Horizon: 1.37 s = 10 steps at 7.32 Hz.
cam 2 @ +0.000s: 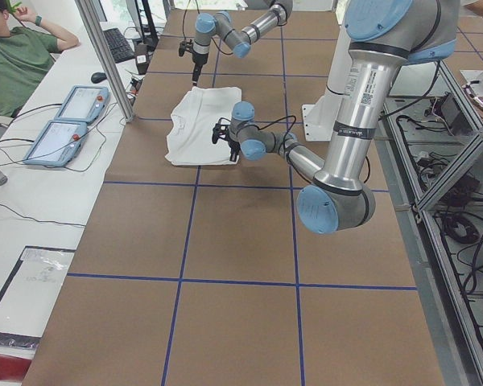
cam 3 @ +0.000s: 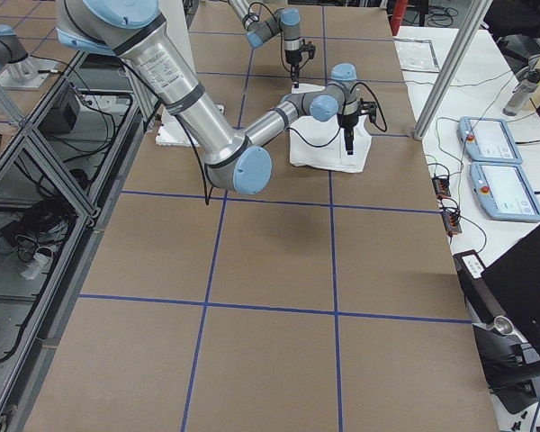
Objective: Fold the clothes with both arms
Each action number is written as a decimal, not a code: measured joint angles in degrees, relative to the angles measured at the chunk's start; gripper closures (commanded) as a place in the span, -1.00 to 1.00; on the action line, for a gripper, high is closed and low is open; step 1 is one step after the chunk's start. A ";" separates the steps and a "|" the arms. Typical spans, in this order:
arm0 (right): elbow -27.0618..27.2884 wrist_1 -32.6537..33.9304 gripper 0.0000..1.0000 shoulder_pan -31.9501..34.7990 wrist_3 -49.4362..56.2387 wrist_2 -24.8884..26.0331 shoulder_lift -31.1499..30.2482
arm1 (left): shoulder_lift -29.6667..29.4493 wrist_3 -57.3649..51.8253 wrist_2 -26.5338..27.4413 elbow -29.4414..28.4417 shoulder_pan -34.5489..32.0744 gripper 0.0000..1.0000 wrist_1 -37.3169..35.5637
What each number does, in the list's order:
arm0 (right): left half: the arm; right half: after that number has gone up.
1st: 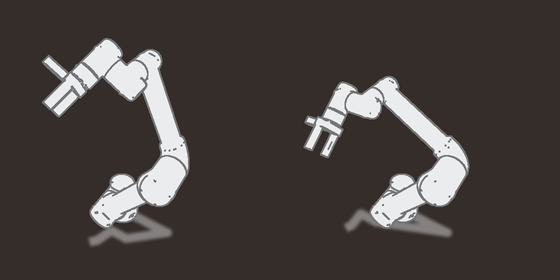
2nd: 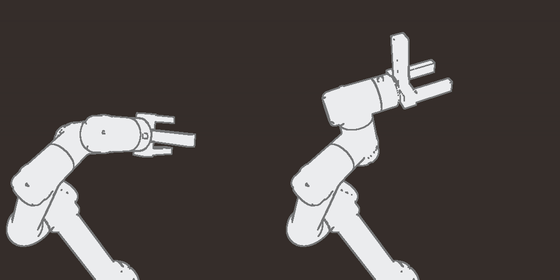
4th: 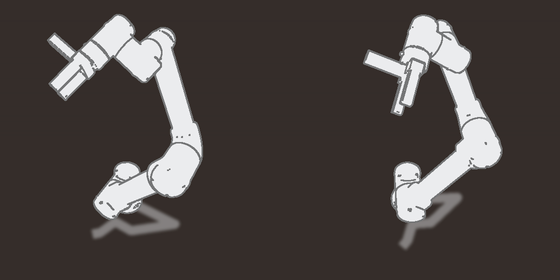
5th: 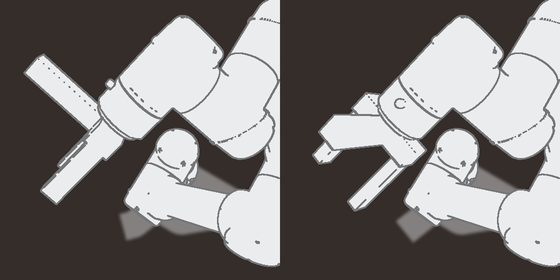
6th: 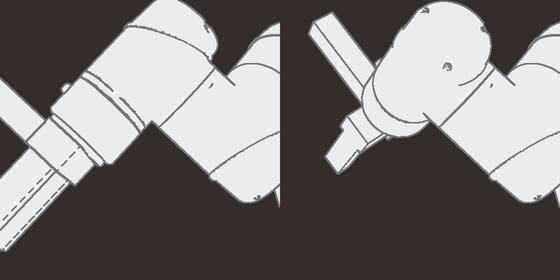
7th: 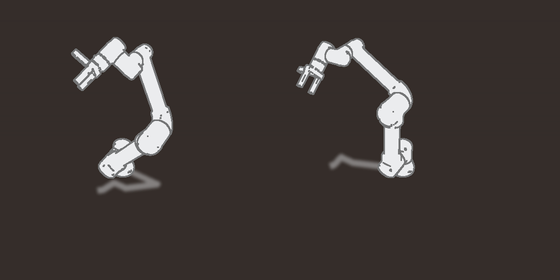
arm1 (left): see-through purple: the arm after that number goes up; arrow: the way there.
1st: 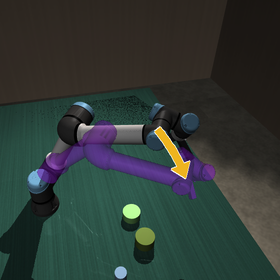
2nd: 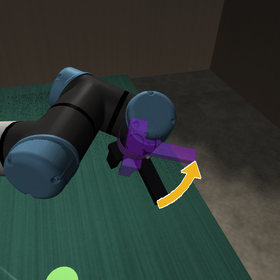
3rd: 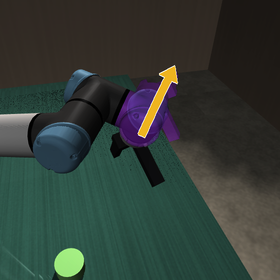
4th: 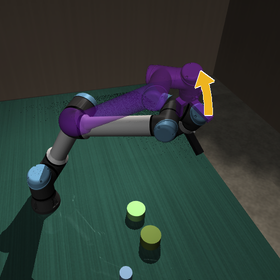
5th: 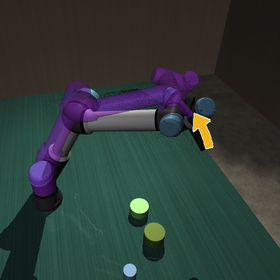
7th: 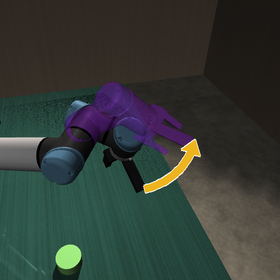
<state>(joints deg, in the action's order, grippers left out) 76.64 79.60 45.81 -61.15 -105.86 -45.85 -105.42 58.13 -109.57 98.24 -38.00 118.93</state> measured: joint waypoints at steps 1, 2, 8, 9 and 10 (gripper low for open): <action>0.13 0.02 -1.00 -0.05 -0.02 0.00 0.00 | 0.10 -4.92 0.10 -0.55 -3.38 1.00 -2.00; 0.20 0.01 -1.00 -0.11 -0.06 -0.03 0.05 | -0.52 -9.34 0.18 -1.98 -6.78 1.00 -3.82; 1.43 0.31 -1.00 -0.43 -0.51 -1.85 0.88 | -24.49 -24.16 1.61 -38.08 -20.03 -0.98 -0.18; 0.85 0.35 -1.00 -0.81 -0.86 -1.75 1.89 | -24.86 -25.32 -0.46 -39.10 -20.96 -1.00 2.28; -0.96 0.33 -1.00 -1.45 -1.54 -1.54 3.93 | -23.77 -25.71 -4.94 -38.64 -21.60 -1.00 5.24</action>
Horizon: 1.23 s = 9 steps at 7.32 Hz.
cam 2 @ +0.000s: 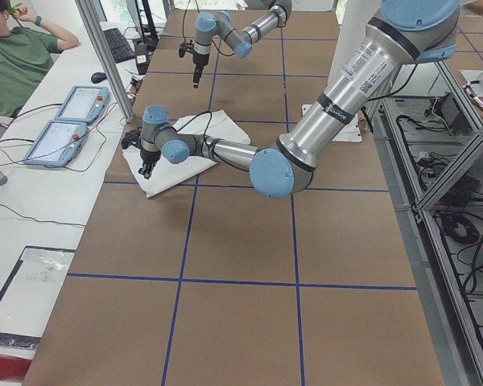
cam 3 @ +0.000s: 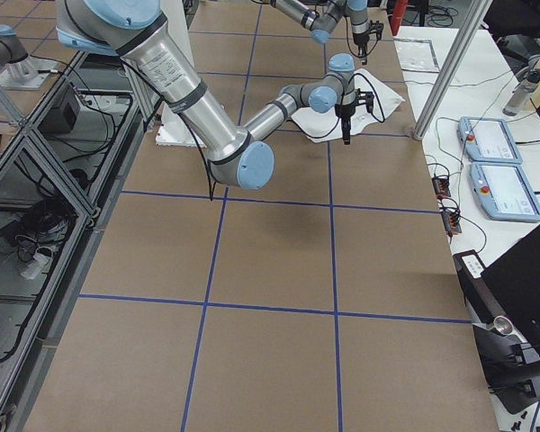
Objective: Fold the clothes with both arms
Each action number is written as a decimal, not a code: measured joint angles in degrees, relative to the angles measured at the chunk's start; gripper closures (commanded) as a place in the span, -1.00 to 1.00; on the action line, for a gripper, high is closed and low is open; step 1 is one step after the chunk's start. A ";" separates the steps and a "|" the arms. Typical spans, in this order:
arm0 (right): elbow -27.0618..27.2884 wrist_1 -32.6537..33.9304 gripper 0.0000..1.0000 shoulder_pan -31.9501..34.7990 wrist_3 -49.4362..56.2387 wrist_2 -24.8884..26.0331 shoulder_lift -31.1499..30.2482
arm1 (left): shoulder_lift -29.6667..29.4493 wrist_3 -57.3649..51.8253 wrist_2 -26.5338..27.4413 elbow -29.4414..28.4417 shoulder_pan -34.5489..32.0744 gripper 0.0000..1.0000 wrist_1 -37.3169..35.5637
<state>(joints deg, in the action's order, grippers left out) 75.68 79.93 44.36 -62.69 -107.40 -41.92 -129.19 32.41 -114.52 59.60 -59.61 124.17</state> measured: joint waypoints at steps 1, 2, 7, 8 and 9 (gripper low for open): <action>-3.79 -0.54 -1.00 -0.67 -0.81 0.16 3.35 | 1.47 -0.02 -3.71 1.41 -0.41 -1.00 1.40; -9.23 -2.84 -1.00 -1.42 -1.24 0.51 7.34 | 3.05 0.06 -5.41 3.32 -0.60 -1.00 1.95; -29.10 -21.79 -0.54 -7.04 -1.58 11.09 15.59 | 5.99 3.18 -6.42 7.63 -0.41 -1.00 2.78; -29.82 -23.05 -0.48 -7.70 -1.62 12.47 15.64 | 6.02 3.40 -6.42 7.68 -0.34 -1.00 2.81; -30.61 -24.22 -0.43 -8.33 -1.62 13.74 15.60 | 6.13 3.49 -6.38 7.70 -0.29 -1.00 2.85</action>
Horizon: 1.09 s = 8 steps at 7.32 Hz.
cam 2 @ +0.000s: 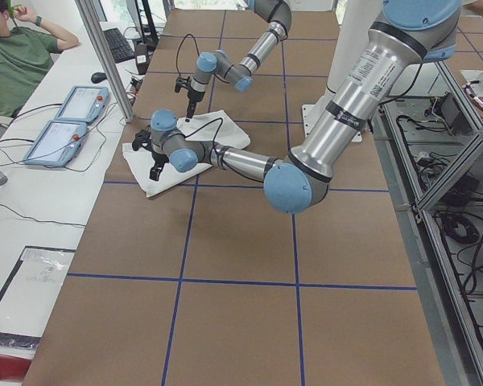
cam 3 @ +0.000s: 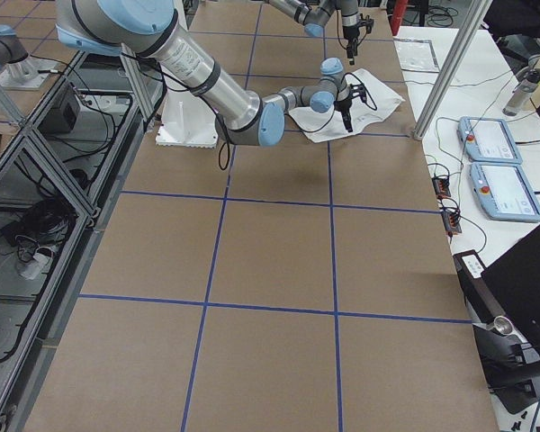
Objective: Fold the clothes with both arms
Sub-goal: 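Grasp the folded shirt near the collar with the right gripper and straighten it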
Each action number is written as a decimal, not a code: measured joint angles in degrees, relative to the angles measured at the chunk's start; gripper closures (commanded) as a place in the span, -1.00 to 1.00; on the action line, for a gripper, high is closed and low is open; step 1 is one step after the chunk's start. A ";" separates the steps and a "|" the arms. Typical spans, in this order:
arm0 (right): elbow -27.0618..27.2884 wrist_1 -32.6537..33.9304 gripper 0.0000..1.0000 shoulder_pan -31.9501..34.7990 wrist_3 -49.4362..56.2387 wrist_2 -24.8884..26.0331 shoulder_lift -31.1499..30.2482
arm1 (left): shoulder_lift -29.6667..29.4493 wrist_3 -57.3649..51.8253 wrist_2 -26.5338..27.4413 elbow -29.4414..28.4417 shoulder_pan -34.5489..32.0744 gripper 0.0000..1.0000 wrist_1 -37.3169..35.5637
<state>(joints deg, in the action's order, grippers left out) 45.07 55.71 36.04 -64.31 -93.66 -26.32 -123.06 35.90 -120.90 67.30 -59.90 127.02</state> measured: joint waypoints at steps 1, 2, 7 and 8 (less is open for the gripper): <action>-0.86 -0.94 -0.40 -0.42 0.03 1.03 -0.02 | 0.24 0.05 0.07 0.17 0.05 -1.00 0.04; -1.39 -1.45 -0.35 -0.60 0.05 1.58 -0.07 | 0.61 0.10 0.14 0.51 0.13 -1.00 0.06; -1.74 -1.91 -0.29 -0.63 0.06 1.95 -0.38 | 0.96 0.13 0.37 1.04 0.30 -1.00 0.07; -1.74 -1.91 -0.24 -0.62 0.06 2.05 -0.54 | 0.97 0.19 0.39 1.06 0.30 -1.00 0.07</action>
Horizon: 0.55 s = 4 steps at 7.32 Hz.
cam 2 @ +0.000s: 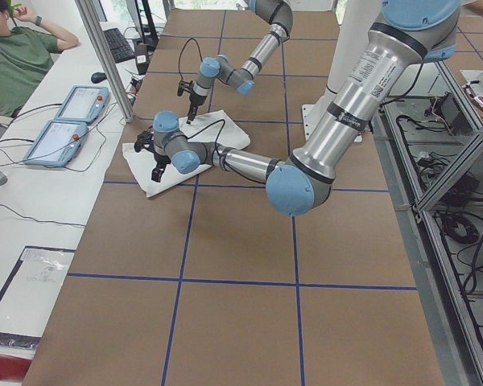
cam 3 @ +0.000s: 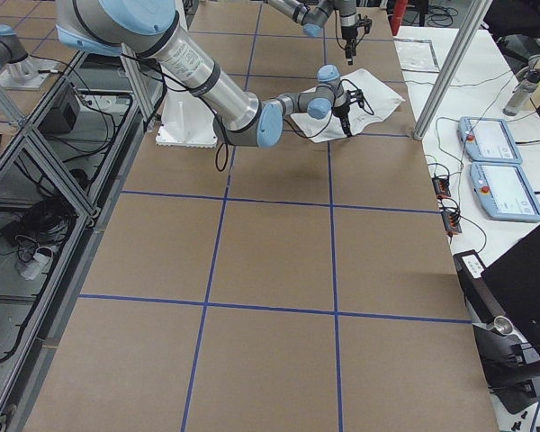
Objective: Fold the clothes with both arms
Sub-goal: 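Grasp the folded shirt near the collar with the right gripper and straighten it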
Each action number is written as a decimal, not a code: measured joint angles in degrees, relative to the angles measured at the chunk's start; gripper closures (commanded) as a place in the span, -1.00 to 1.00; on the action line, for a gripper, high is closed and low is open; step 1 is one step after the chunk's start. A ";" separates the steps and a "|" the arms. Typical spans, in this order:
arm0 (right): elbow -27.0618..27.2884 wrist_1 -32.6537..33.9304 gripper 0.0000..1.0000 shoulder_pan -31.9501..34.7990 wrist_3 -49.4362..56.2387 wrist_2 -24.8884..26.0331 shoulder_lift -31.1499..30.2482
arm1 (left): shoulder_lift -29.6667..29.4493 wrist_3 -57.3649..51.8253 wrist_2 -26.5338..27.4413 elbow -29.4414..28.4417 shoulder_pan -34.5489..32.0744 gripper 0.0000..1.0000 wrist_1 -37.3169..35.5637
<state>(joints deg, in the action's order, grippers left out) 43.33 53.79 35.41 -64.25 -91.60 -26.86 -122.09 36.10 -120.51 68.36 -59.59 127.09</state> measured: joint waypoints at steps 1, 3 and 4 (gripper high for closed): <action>0.00 0.00 0.01 0.00 0.00 0.15 -0.07 | 0.00 0.19 0.01 0.01 0.00 -1.00 0.00; 0.00 0.00 1.00 0.04 -0.06 0.27 -0.10 | 0.01 0.56 0.01 0.08 0.00 -1.00 0.00; 0.01 0.00 1.00 0.06 -0.08 0.26 -0.07 | 0.01 0.61 0.01 0.09 0.01 -1.00 0.00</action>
<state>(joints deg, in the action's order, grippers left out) 43.34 53.79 35.47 -64.33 -91.34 -26.93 -122.08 36.71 -120.50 68.45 -59.59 127.09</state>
